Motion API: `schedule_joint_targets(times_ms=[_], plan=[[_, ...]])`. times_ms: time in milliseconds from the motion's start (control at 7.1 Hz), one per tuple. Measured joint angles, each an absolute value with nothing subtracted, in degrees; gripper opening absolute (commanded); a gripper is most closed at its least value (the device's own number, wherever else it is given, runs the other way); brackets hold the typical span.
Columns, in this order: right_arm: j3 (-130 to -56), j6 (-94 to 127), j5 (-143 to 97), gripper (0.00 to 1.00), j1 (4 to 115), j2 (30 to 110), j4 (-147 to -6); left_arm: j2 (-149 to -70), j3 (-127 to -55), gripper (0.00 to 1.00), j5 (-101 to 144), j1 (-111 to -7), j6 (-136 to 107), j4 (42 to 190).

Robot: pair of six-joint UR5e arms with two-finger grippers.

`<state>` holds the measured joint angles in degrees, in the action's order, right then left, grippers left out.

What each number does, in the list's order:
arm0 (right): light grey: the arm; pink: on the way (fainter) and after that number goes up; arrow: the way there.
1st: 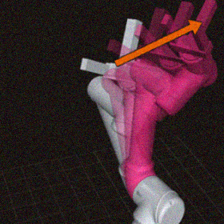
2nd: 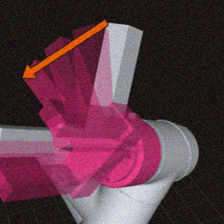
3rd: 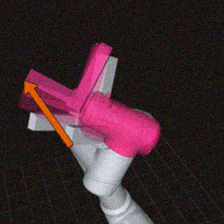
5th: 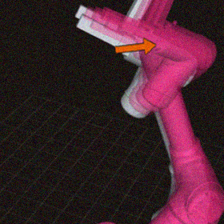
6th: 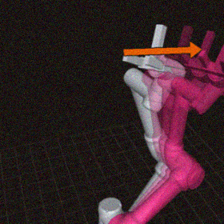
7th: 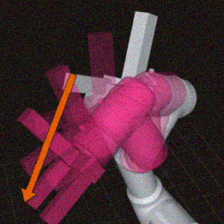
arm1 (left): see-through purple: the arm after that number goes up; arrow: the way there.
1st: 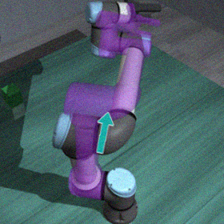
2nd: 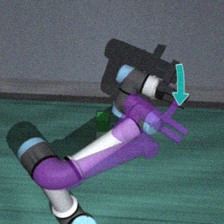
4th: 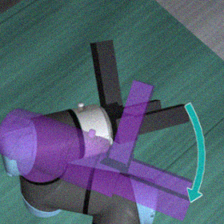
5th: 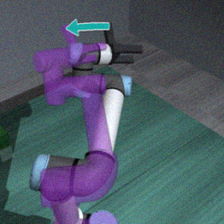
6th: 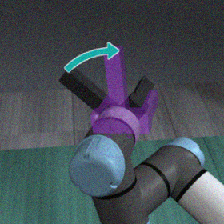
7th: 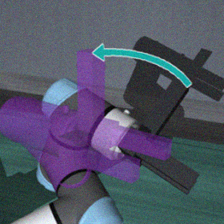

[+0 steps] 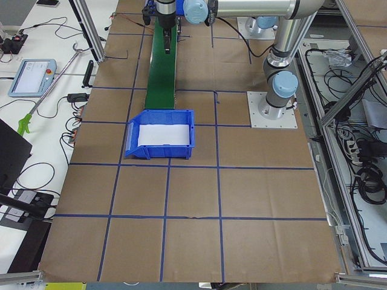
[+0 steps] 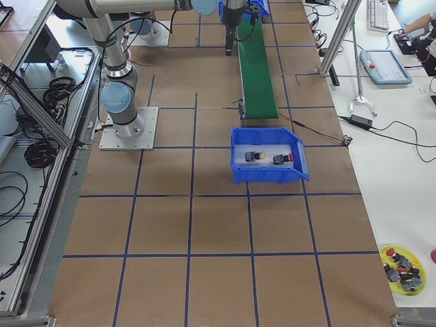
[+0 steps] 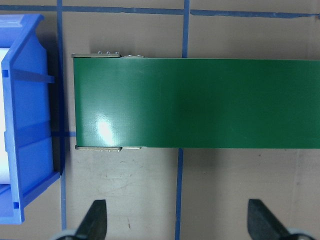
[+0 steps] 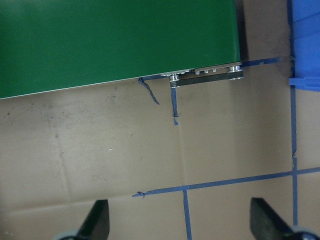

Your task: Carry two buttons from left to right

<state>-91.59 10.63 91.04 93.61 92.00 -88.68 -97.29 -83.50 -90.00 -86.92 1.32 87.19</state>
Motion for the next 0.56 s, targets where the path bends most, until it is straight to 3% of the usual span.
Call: schedule_joint_targets(times_ms=[563], plan=[[-95.14, 11.33, 90.95, 1.0, 94.55, 93.66, -92.94, -97.3, -83.44, 1.0, -90.0, -86.94, 1.32, 87.19]])
